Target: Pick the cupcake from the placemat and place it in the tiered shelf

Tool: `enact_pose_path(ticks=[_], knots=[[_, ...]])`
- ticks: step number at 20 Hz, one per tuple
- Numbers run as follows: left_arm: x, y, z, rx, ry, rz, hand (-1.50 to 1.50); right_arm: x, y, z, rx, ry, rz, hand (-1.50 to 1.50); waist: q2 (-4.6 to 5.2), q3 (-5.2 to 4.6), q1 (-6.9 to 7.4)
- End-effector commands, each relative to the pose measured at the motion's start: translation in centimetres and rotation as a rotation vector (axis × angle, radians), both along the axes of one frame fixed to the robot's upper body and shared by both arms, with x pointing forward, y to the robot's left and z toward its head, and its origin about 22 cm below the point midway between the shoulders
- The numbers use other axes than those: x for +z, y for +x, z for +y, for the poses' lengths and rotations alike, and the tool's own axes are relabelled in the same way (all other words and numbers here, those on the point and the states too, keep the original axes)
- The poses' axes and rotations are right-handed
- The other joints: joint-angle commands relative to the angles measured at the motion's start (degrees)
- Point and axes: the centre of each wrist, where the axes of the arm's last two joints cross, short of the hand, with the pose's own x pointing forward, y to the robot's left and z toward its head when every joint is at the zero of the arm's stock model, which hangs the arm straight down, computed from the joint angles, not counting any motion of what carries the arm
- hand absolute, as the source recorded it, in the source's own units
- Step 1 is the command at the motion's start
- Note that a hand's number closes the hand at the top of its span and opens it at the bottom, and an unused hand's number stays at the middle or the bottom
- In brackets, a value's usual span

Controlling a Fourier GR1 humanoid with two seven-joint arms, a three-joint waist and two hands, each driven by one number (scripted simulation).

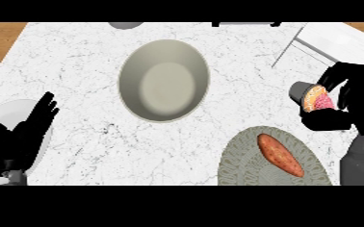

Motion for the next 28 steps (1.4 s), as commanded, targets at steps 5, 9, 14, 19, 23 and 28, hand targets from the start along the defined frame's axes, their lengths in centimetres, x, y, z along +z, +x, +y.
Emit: enact_pose_path(ticks=[5, 9, 14, 19, 23, 28], knots=[[-0.8, -0.5, 1.5, 0.014, -0.014, 0.002, 0.00, 7.9, -4.2, -1.0, -0.050, 0.168, -0.224, 1.50, -0.09, -0.05, -0.32], [0.5, -1.2, 0.1, -0.024, 0.010, 0.000, 0.00, 10.5, -4.7, -0.9, -0.088, 0.160, -0.286, 1.50, 0.01, -0.02, 0.47], [0.1, -0.1, -0.8, -0.016, 0.005, 0.002, 0.00, 14.6, -4.5, -1.2, -0.108, 0.112, -0.337, 1.50, -0.01, -0.05, 0.32], [-0.6, 0.3, -0.1, 0.010, 0.023, -0.026, 0.00, 17.1, -4.1, -3.1, -0.219, -0.055, -0.338, 1.50, 0.00, -0.15, 0.00], [1.2, 1.1, -0.3, -0.008, 0.019, -0.015, 0.00, 19.1, -1.7, -2.8, -0.234, -0.071, -0.306, 1.50, 0.08, -0.09, 0.84], [1.0, 0.6, 0.7, -0.023, -0.002, -0.003, 0.00, 20.5, -0.2, -8.4, -0.255, -0.068, -0.277, 1.50, 0.24, -0.02, 0.63]])
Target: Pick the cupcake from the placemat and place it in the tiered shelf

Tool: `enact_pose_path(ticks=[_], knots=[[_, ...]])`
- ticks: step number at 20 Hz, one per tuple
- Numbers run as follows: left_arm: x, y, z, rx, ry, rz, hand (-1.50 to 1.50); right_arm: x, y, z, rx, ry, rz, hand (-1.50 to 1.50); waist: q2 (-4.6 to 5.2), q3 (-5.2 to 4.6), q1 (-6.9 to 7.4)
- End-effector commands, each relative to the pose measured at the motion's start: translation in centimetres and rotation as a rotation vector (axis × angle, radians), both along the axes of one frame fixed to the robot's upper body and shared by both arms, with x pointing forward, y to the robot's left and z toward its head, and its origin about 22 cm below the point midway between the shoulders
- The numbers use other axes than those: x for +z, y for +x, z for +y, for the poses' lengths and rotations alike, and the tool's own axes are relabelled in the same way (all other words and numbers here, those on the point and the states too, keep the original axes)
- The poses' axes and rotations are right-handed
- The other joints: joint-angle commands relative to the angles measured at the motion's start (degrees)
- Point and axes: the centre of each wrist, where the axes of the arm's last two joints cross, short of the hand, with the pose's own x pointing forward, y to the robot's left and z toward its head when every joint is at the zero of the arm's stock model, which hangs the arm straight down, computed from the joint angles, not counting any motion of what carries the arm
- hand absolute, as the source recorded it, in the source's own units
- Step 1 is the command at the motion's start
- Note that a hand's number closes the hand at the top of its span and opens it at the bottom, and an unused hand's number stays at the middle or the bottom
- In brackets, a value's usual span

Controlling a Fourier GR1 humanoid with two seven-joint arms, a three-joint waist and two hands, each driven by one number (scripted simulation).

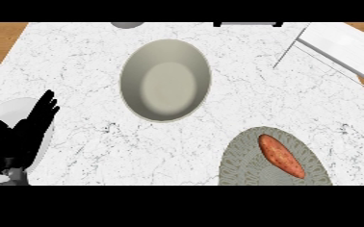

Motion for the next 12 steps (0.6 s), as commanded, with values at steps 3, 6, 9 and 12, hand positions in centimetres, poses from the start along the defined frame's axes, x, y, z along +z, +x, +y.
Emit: enact_pose_path(ticks=[3, 6, 9, 12], knots=[[0.1, 0.3, -1.0, 0.007, -0.013, -0.006, 0.00, 2.2, 2.2, -1.0, -0.121, 0.011, 0.058, 1.50, 0.12, 0.03, 0.27], [-1.3, -1.9, -0.3, -0.014, 0.001, -0.003, 0.00, 0.8, 3.8, -4.0, -0.165, -0.022, 0.083, 1.50, 0.19, 0.07, 0.51], [0.1, -1.9, -0.8, -0.001, 0.004, -0.015, 0.00, 0.4, 5.0, -4.6, -0.174, -0.060, 0.107, 1.50, 0.15, 0.09, 0.56], [-0.9, -0.8, -0.7, -0.014, 0.015, -0.035, 0.00, 0.2, 6.0, -6.4, -0.179, -0.062, 0.095, 1.50, 0.23, 0.07, 0.32]])
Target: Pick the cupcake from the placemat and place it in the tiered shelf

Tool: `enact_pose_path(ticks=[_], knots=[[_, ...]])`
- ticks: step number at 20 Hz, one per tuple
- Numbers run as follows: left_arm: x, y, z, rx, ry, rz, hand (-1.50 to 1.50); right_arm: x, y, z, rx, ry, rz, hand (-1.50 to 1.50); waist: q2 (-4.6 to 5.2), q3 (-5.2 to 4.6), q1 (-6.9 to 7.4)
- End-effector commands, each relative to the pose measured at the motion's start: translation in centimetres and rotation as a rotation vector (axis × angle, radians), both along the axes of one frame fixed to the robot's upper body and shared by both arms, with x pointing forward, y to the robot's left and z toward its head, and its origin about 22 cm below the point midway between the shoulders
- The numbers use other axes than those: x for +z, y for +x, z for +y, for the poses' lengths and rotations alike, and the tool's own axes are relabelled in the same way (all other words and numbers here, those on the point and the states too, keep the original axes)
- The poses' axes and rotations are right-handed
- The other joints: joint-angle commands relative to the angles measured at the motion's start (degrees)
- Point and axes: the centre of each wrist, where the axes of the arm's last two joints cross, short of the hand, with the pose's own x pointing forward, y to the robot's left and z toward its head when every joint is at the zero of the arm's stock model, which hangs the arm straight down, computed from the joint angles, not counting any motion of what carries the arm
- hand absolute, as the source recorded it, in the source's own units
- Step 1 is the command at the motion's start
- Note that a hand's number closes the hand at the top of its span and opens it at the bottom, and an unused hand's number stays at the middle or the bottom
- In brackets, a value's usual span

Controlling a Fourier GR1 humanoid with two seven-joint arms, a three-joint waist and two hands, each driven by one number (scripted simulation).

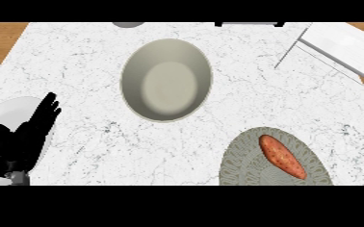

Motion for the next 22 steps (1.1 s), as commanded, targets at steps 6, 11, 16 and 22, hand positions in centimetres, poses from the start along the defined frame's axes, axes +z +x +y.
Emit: enact_pose_path(ticks=[6, 11, 16, 22], knots=[[1.6, 1.5, 1.1, 0.006, -0.001, 0.016, 0.00, -4.9, 3.4, -5.5, -0.033, 0.064, -0.040, 1.50, 0.13, 0.06, 0.03], [0.0, 0.6, 0.5, -0.005, -0.001, -0.005, 0.00, -5.5, 4.6, -7.9, -0.053, 0.083, 0.011, 1.50, 0.06, 0.03, 0.09], [-0.9, 0.7, 0.1, 0.002, -0.007, 0.017, 0.00, -6.5, 5.1, -9.9, -0.161, 0.156, -0.054, -1.50, 0.08, 0.03, -0.01], [0.7, 1.5, 0.3, -0.010, -0.005, -0.003, 0.00, -8.6, 6.7, -9.5, -0.101, 0.091, -0.001, -1.50, 0.03, 0.02, 0.05]])
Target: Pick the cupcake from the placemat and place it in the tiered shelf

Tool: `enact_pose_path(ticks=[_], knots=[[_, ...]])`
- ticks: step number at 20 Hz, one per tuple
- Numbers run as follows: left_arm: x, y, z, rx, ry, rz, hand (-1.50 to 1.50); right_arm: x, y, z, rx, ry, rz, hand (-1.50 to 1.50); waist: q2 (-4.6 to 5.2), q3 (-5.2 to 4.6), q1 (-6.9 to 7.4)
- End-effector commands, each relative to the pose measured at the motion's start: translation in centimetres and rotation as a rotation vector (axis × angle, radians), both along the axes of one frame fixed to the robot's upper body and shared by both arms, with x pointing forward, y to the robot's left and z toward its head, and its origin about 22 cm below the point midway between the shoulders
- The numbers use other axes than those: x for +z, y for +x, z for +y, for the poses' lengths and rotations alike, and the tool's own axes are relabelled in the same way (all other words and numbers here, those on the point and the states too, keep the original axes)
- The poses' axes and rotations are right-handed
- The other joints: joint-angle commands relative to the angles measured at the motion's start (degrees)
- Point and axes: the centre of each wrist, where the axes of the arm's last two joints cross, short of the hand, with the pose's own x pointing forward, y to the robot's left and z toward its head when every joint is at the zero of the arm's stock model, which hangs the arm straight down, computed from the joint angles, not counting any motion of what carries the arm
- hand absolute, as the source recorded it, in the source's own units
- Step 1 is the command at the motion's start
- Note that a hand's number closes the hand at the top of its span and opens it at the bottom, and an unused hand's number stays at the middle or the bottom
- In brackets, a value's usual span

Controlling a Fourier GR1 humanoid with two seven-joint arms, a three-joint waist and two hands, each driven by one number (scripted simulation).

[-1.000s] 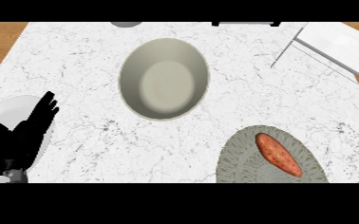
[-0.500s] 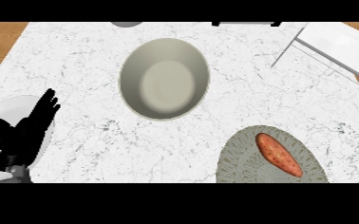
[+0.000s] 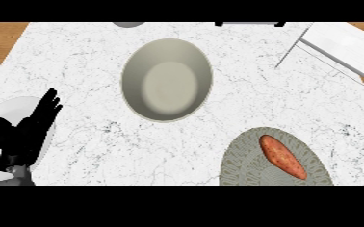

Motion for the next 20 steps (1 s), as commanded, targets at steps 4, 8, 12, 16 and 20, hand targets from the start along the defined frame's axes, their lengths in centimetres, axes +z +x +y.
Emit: enact_pose_path(ticks=[4, 8, 12, 16, 20], knots=[[0.9, -0.6, 1.3, -0.004, 0.006, 0.000, 0.00, -1.3, -0.6, -1.7, 0.052, 0.038, -0.106, -1.50, -0.16, -0.01, -0.30], [0.7, 0.0, 0.1, -0.004, -0.014, 0.004, 0.00, 0.3, -0.9, -2.7, 0.053, 0.158, -0.208, -1.50, -0.11, -0.01, -0.24], [-1.4, -1.2, -1.2, 0.018, 0.004, -0.002, 0.00, 1.3, -1.3, -2.5, 0.101, 0.313, -0.301, -1.50, -0.32, -0.02, -0.50], [0.5, -1.6, 0.3, -0.005, -0.010, 0.007, 0.00, 2.6, -3.7, -3.7, 0.117, 0.360, -0.415, -1.50, -0.50, 0.00, -0.67], [-1.7, -0.9, -0.8, 0.034, -0.002, 0.003, 0.00, 5.4, -6.7, -4.6, 0.124, 0.364, -0.530, -1.50, -0.41, -0.05, -1.31]])
